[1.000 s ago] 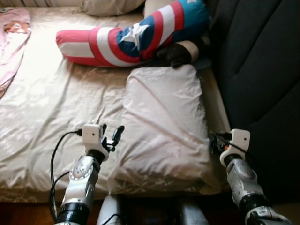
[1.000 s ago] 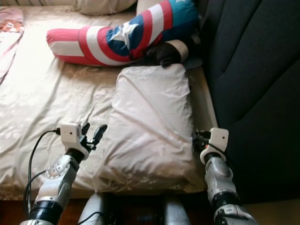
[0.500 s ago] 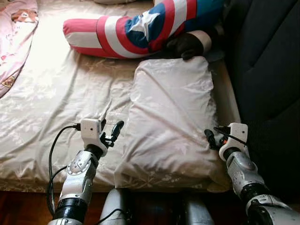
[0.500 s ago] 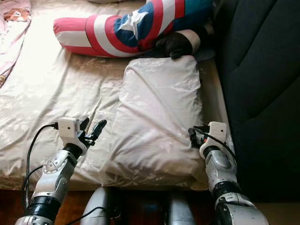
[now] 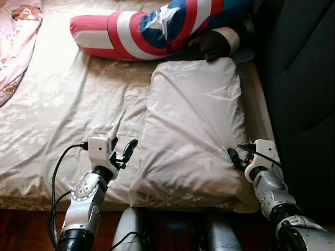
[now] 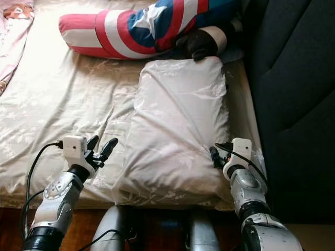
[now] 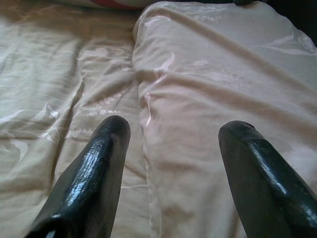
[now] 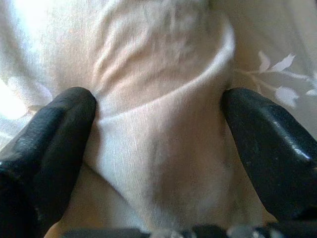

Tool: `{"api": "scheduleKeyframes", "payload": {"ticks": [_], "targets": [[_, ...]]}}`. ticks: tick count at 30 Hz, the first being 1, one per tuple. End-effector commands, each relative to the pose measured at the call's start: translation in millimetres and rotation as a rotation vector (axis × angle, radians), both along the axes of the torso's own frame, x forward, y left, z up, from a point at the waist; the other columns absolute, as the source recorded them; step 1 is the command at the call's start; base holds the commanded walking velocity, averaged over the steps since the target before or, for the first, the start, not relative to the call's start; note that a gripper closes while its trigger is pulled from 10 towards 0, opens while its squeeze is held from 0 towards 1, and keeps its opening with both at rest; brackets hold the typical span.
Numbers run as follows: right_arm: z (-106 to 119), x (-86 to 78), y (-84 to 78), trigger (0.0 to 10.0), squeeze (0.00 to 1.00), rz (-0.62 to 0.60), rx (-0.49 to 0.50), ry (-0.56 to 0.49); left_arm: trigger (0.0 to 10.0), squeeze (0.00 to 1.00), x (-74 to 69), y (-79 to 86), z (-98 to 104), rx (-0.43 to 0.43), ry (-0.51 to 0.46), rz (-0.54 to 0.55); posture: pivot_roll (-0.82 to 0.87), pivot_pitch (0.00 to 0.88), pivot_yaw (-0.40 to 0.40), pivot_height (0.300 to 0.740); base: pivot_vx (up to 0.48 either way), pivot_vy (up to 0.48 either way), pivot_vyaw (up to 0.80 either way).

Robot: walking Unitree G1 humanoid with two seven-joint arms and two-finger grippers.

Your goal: Clean up the room

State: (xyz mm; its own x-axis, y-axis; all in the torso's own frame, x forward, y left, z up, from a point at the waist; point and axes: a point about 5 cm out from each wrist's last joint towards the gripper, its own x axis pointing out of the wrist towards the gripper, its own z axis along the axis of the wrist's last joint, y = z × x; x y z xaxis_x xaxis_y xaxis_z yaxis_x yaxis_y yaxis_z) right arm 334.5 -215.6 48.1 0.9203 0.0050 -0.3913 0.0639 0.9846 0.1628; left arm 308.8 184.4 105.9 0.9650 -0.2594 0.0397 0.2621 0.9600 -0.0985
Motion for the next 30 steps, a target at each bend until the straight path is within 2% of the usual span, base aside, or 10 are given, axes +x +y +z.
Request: {"api": "scheduleKeyframes", "payload": {"ticks": [1, 4, 15, 16, 18, 22, 25, 30], "targets": [[-31.9, -22.1, 9.5, 10.0, 0.00, 0.009, 0.080, 0.143, 10.0, 0.00, -5.3, 3.7, -2.4, 0.006, 0.016, -0.006, 0.02, 0.349, 0.053, 0.652, 0.000, 0.000, 0.00], [-37.6, -25.9, 20.2, 10.0, 0.00, 0.053, 0.161, 0.163, 10.0, 0.00, -6.0, 4.9, -0.3, 0.007, 0.014, -0.008, 0.03, 0.355, 0.059, 0.652, 0.000, 0.000, 0.00], [-49.7, -35.3, 29.2, 10.0, 0.00, 0.096, 0.118, 0.232, 10.0, 0.00, -8.8, 9.4, 1.8, 0.016, 0.019, -0.010, 0.05, 0.378, 0.070, 0.652, 0.000, 0.000, 0.00], [-52.4, -37.6, 29.4, 0.0, 0.00, 0.092, 0.102, 0.250, 10.0, 0.00, -8.1, 9.3, 1.5, 0.000, 0.031, -0.002, 0.05, 0.384, 0.067, 0.652, 0.000, 0.000, 0.00], [-53.4, -38.5, 29.7, 0.0, 0.00, 0.095, 0.101, 0.259, 10.0, 0.00, -5.7, 8.5, 0.8, -0.045, 0.050, 0.006, 0.05, 0.386, 0.065, 0.652, 0.000, 0.000, 0.00], [-53.6, -38.8, 29.6, 0.0, 0.00, 0.100, 0.100, 0.261, 10.0, 0.00, -2.8, 7.2, 0.1, -0.072, 0.062, 0.007, 0.04, 0.390, 0.059, 0.652, 0.000, 0.000, 0.00], [-53.2, -39.1, 27.7, 0.0, 0.00, 0.110, 0.098, 0.256, 10.0, 0.00, 10.1, 4.2, -4.1, -0.122, 0.096, 0.012, 0.02, 0.398, 0.046, 0.652, 0.000, 0.000, 0.00], [-52.5, -38.9, 25.1, 0.0, 0.00, 0.108, 0.092, 0.250, 10.0, 0.00, 21.4, -4.3, -12.8, -0.117, 0.146, -0.023, 0.01, 0.406, 0.033, 0.652, 0.000, 0.000, 0.00]]}}
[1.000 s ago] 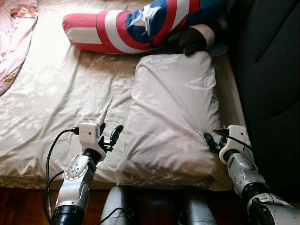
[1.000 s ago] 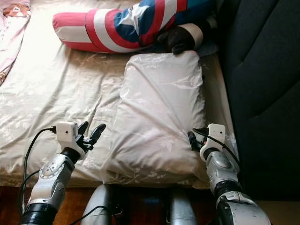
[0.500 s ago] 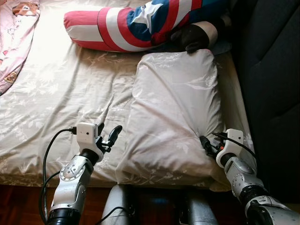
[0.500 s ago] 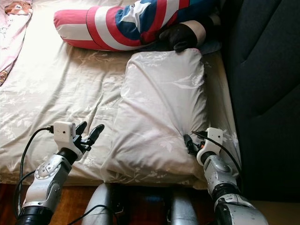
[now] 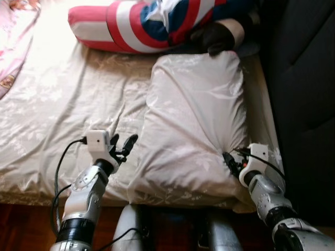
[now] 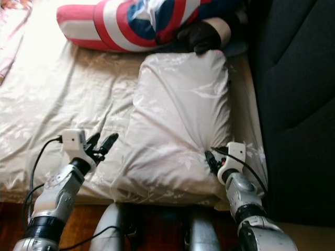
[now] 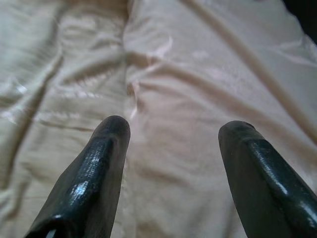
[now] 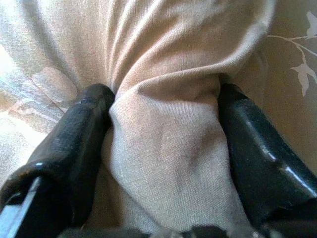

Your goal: Clean up the room

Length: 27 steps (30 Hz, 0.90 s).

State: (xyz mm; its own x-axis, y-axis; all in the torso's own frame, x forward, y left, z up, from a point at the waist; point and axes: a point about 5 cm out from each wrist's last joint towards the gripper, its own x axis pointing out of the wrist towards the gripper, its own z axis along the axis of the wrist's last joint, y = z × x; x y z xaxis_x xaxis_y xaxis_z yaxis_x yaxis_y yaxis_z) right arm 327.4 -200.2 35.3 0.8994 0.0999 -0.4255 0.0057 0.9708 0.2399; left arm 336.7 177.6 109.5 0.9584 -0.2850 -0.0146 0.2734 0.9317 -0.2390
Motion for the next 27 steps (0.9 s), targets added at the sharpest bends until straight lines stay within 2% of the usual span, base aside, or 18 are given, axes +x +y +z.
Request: {"api": "scheduleKeyframes", "payload": {"ticks": [1, 7, 8, 9, 10, 12, 13, 15, 20, 21, 25, 27], "targets": [[-39.6, -31.7, 9.7, 0.0, 0.00, 0.049, 0.006, 0.206, 10.0, 0.00, -5.3, 1.4, -17.1, 0.004, 0.059, -0.001, 0.01, 0.406, 0.033, 0.652, 0.000, 0.000, 0.00], [-38.3, -30.8, 10.3, 0.0, 0.00, 0.069, -0.012, 0.191, 10.0, 0.00, 8.7, -14.7, -25.6, -0.021, 0.125, -0.030, -0.02, 0.418, 0.014, 0.652, 0.000, 0.000, 0.00], [-38.2, -30.7, 10.3, 0.0, 0.00, 0.069, -0.011, 0.190, 10.0, 0.45, 9.3, -15.5, -26.1, -0.020, 0.128, -0.033, -0.02, 0.418, 0.014, 0.652, 0.000, 0.000, 0.00], [-38.2, -30.7, 10.3, 0.0, 0.00, 0.069, -0.011, 0.190, 10.0, 0.45, 9.3, -15.5, -26.1, -0.020, 0.128, -0.033, -0.02, 0.418, 0.014, 0.652, 0.000, 0.000, 0.00], [-37.9, -30.4, 10.6, 0.0, 0.00, 0.070, -0.009, 0.188, 10.0, 1.00, 10.2, -16.9, -27.8, -0.018, 0.136, -0.033, -0.02, 0.420, 0.010, 0.652, 0.000, 0.000, 0.00], [-37.6, -30.1, 12.4, 0.0, 0.00, 0.083, -0.013, 0.181, 10.0, 1.00, 12.9, -19.0, -31.3, -0.084, 0.171, 0.001, -0.04, 0.425, 0.004, 0.652, 0.000, 0.000, 0.00], [-37.6, -30.1, 12.7, 0.0, 0.00, 0.086, -0.014, 0.181, 10.0, 1.00, 13.3, -19.4, -31.2, -0.087, 0.171, 0.002, -0.04, 0.425, 0.004, 0.652, 0.000, 0.000, 0.00], [-37.9, -30.6, 13.0, 0.0, 0.00, 0.088, -0.013, 0.179, 10.0, 1.00, 13.3, -21.2, -34.2, -0.028, 0.178, 0.001, -0.04, 0.428, -0.001, 0.652, 0.000, 0.000, 0.00], [-38.3, -31.1, 13.9, 0.0, 0.00, 0.094, -0.013, 0.176, 10.0, 1.00, 13.5, -20.6, -37.9, -0.038, 0.200, 0.021, -0.04, 0.434, -0.005, 0.652, 0.000, 0.000, 0.00], [-38.7, -31.6, 14.3, 0.0, 0.00, 0.098, -0.013, 0.174, 10.0, 0.00, 13.2, -22.7, -39.6, -0.039, 0.211, 0.007, -0.04, 0.435, -0.007, 0.652, 0.000, 0.000, 0.00], [-39.7, -32.8, 15.8, 0.0, 0.00, 0.107, -0.010, 0.172, 10.0, 0.00, 12.0, -25.3, -43.4, -0.030, 0.229, -0.003, -0.05, 0.440, -0.010, 0.652, 0.000, 0.000, 0.00], [-40.5, -33.7, 16.5, 0.0, 0.00, 0.111, -0.011, 0.171, 10.0, 0.00, 10.8, -25.4, -47.0, -0.074, 0.250, 0.018, -0.06, 0.444, -0.011, 0.652, 0.000, 0.000, 0.00]]}}
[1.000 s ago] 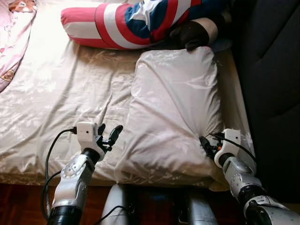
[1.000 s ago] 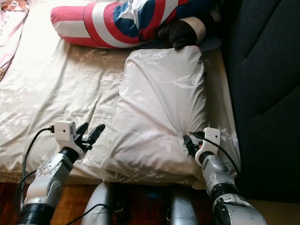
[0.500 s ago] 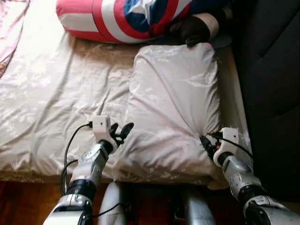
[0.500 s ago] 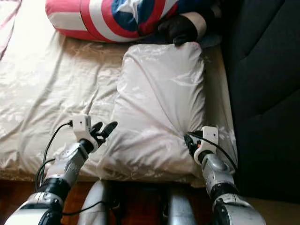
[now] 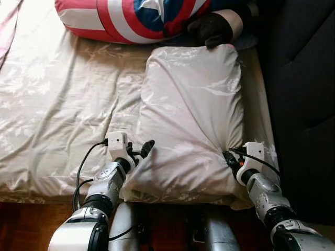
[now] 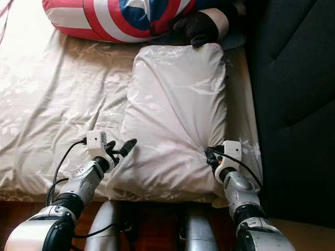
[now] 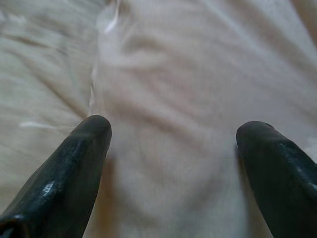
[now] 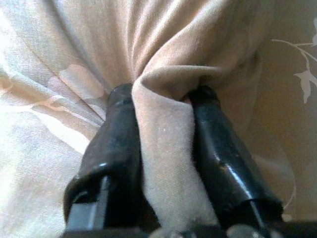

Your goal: Clean up the room

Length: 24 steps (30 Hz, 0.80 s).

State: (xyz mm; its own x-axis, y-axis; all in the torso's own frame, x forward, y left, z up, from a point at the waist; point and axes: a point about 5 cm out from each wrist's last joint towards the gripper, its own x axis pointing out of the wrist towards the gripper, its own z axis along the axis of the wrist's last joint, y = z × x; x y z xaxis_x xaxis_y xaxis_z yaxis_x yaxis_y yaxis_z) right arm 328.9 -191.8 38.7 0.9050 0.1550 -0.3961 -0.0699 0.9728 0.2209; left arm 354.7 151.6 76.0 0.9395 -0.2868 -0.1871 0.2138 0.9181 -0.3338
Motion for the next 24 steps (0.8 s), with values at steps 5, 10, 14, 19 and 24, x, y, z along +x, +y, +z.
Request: {"api": "scheduleKeyframes", "payload": {"ticks": [5, 10, 14, 19, 24], "targets": [[-44.9, -36.6, 9.4, 0.0, 0.00, 0.046, 0.001, 0.204, 10.0, 0.00, -10.0, -1.4, -19.1, -0.032, 0.079, 0.018, -0.08, 0.449, -0.017, 0.652, 0.000, 0.000, 0.00], [-45.9, -38.8, 11.5, 0.0, 0.00, 0.064, 0.005, 0.190, 10.0, 0.00, -15.4, -1.4, -28.8, -0.064, 0.128, 0.057, -0.10, 0.465, -0.028, 0.652, 0.000, 0.000, 0.00], [-46.1, -39.5, 14.2, 0.0, 0.00, 0.075, 0.013, 0.181, 10.0, 0.00, -18.1, -1.6, -33.3, -0.047, 0.148, 0.068, -0.12, 0.475, -0.036, 0.652, 0.000, 0.000, 0.00], [-43.8, -39.9, 18.6, 0.0, 0.00, 0.107, 0.038, 0.143, 10.0, 0.00, -20.4, -4.8, -36.5, -0.050, 0.159, 0.055, -0.13, 0.490, -0.049, 0.652, 0.000, 0.000, 0.00], [-41.2, -39.6, 24.1, 0.0, 0.00, 0.132, 0.059, 0.112, 10.0, 0.00, -22.5, -4.8, -39.3, -0.071, 0.172, 0.061, -0.14, 0.514, -0.062, 0.652, 0.000, 0.000, 0.00]]}}
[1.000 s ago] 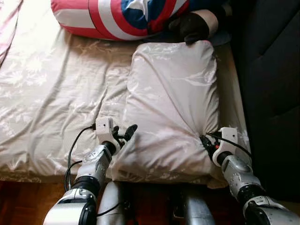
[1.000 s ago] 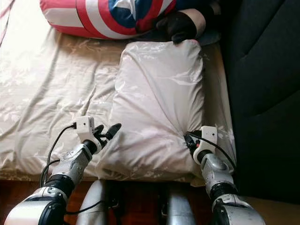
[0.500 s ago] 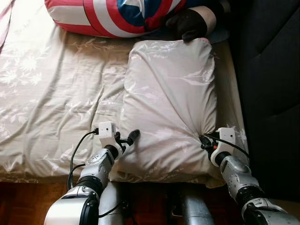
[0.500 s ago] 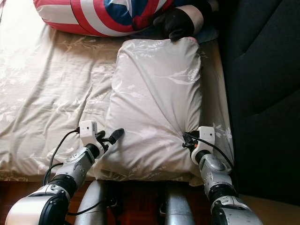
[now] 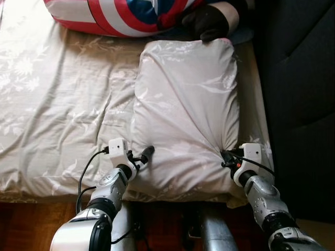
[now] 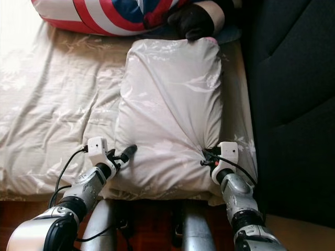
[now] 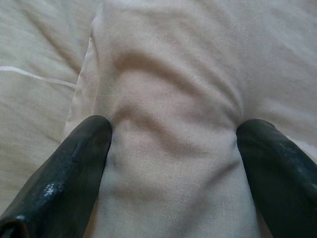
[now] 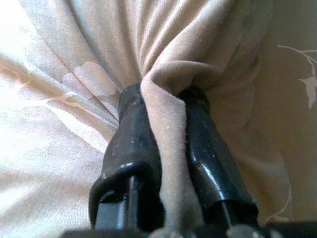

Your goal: Clean up the room

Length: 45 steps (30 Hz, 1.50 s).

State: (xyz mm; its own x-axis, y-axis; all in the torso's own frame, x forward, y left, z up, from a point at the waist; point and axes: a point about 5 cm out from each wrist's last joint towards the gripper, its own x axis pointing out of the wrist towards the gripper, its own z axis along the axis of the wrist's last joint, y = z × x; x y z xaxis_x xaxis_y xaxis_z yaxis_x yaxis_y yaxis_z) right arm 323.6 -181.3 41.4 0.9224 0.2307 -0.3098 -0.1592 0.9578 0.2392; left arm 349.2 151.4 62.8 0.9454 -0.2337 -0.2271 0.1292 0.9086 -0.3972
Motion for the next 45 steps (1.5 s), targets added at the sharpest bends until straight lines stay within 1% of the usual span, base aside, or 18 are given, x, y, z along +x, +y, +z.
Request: {"api": "scheduleKeyframes", "payload": {"ticks": [1, 3, 4, 5, 8, 12, 16, 21, 32, 33, 36, 45], "targets": [[-43.6, -34.0, 14.2, 0.0, 0.00, 0.064, 0.022, 0.198, 10.0, 0.00, -17.4, -5.5, -26.4, -0.020, 0.112, -0.016, -0.15, 0.521, -0.065, 0.652, 0.000, 0.000, 0.00], [-43.2, -33.9, 14.7, 0.0, 0.00, 0.065, 0.025, 0.197, 10.0, 0.00, -17.8, -6.8, -26.8, -0.019, 0.110, -0.023, -0.14, 0.526, -0.067, 0.652, 0.000, 0.000, 0.00], [-42.8, -33.9, 15.1, 0.0, 0.00, 0.066, 0.027, 0.195, 4.0, 0.00, -18.2, -7.3, -27.2, -0.016, 0.111, -0.024, -0.14, 0.530, -0.069, 0.652, 0.000, 0.000, 0.00], [-42.6, -33.8, 15.7, 0.0, 0.00, 0.068, 0.029, 0.194, 0.0, 0.00, -18.6, -7.9, -27.8, -0.016, 0.114, -0.031, -0.14, 0.535, -0.071, 0.652, 0.000, 0.000, 0.00], [-42.3, -33.9, 17.7, 0.0, 0.00, 0.076, 0.032, 0.193, 0.0, 0.00, -19.6, -8.5, -28.8, -0.017, 0.116, -0.035, -0.15, 0.543, -0.074, 0.652, 0.000, 0.000, 0.00], [-41.9, -33.8, 20.5, 0.0, 0.00, 0.085, 0.034, 0.192, 0.0, 0.00, -19.8, -9.4, -28.9, -0.042, 0.115, -0.025, -0.14, 0.546, -0.074, 0.652, 0.000, 0.000, 0.00], [-42.2, -34.0, 23.5, 0.0, 0.00, 0.089, 0.039, 0.192, 0.0, 0.00, -19.3, -10.4, -27.8, -0.057, 0.109, -0.041, -0.13, 0.544, -0.069, 0.652, 0.000, 0.000, 0.00], [-41.6, -33.6, 27.3, 0.0, 0.00, 0.094, 0.050, 0.184, 0.0, 0.00, -20.7, -11.7, -28.8, -0.034, 0.107, -0.079, -0.12, 0.538, -0.060, 0.652, 0.000, 0.000, 0.00], [-38.1, -28.4, 30.9, 0.0, 0.00, 0.086, 0.054, 0.176, 0.0, 0.00, -22.2, -11.5, -29.3, -0.024, 0.102, -0.115, -0.11, 0.520, -0.041, 0.652, 0.000, 0.000, 0.00], [-37.6, -27.6, 31.5, 0.0, 0.00, 0.085, 0.056, 0.174, 0.0, 0.00, -21.7, -11.3, -28.4, -0.009, 0.093, -0.121, -0.10, 0.516, -0.037, 0.652, 0.000, 0.000, 0.00], [-35.8, -26.1, 33.9, 0.0, 0.00, 0.089, 0.072, 0.163, 0.0, 0.00, -21.2, -11.6, -27.8, -0.004, 0.091, -0.129, -0.10, 0.507, -0.031, 0.652, 0.000, 0.000, 0.00], [-35.6, -25.1, 35.0, 0.0, 0.00, 0.079, 0.080, 0.161, 0.0, 0.00, -18.5, -11.1, -24.7, 0.004, 0.085, -0.131, -0.09, 0.486, -0.022, 0.652, 0.000, 0.000, 0.00]]}}
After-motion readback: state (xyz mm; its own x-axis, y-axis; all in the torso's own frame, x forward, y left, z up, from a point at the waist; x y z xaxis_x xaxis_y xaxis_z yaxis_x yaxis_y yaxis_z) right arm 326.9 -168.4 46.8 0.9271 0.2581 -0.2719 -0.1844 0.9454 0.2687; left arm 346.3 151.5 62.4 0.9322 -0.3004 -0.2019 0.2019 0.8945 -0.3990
